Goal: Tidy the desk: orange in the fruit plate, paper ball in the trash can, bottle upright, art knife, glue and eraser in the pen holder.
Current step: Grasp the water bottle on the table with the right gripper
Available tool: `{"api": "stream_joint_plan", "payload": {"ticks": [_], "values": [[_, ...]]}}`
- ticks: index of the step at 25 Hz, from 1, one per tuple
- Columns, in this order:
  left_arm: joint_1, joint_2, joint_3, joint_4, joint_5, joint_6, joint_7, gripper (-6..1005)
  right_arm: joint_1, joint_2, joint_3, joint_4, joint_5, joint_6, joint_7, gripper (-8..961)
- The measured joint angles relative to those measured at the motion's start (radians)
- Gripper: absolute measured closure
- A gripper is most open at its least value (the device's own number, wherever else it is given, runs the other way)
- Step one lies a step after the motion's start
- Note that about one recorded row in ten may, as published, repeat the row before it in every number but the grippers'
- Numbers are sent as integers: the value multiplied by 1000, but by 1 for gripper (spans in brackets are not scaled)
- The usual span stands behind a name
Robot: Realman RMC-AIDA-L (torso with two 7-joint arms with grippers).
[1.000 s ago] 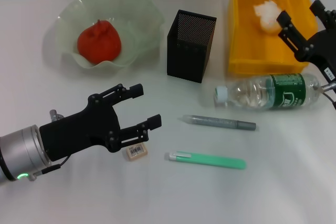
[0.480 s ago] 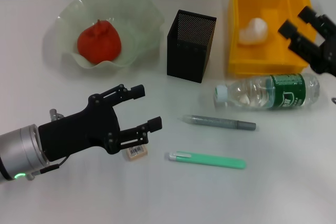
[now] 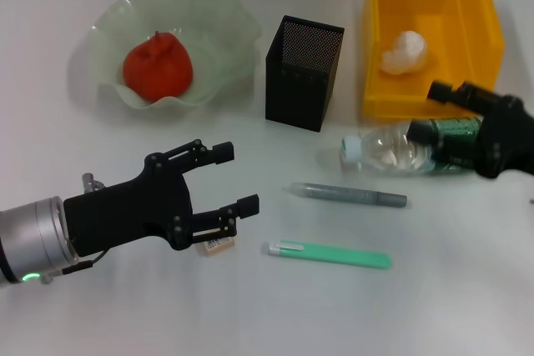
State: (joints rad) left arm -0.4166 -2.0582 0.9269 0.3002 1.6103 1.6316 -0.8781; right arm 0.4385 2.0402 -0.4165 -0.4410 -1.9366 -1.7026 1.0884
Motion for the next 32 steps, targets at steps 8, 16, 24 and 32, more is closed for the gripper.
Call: {"api": "stream_joint_plan", "payload": {"ticks": [8, 16, 24, 32], "values": [[5, 7, 18, 11, 1, -6, -2, 222, 20, 3, -58, -74, -140, -62, 2, 158], [8, 1, 32, 10, 0, -6, 7, 226, 60, -11, -57, -302, -100, -126, 264, 157], [7, 1, 37, 10, 0, -7, 9, 229, 205, -51, -179, -546, -330, -184, 493, 157], [6, 24, 57, 18, 0, -17, 8, 233, 406, -69, -345, -673, -649, -230, 601, 157]]}}
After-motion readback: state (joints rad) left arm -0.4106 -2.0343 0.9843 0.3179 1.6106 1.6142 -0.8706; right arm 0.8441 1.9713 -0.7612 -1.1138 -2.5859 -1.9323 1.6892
